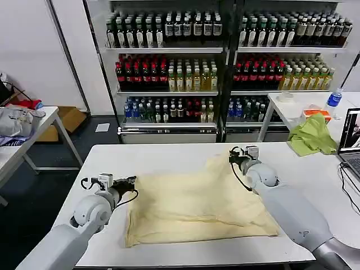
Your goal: Fold and organize the clothes.
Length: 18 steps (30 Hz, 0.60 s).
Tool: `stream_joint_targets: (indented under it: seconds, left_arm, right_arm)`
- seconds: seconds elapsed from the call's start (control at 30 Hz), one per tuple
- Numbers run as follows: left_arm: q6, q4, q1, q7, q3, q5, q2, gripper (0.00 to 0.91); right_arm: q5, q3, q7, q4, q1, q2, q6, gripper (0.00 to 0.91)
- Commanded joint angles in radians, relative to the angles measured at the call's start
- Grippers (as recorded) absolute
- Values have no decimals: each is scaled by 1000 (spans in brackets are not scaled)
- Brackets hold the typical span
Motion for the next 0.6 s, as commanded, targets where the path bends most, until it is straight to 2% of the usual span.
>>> stream_joint_targets:
  seconds: [0.03,0.37,0.6]
  left_arm:
    - [0,-97,47,3,-37,0,29,20]
    - [1,-206,159,16,-79,38,69,20]
    - [3,-273,267,24,-114,59,77,20]
  right_arm:
    - [-8,103,-1,198,-144,-86,26,0]
    - [-31,309,-10,417,-427,-181,11,0]
    - [-59,404,-22,539,-641,-231,6,0]
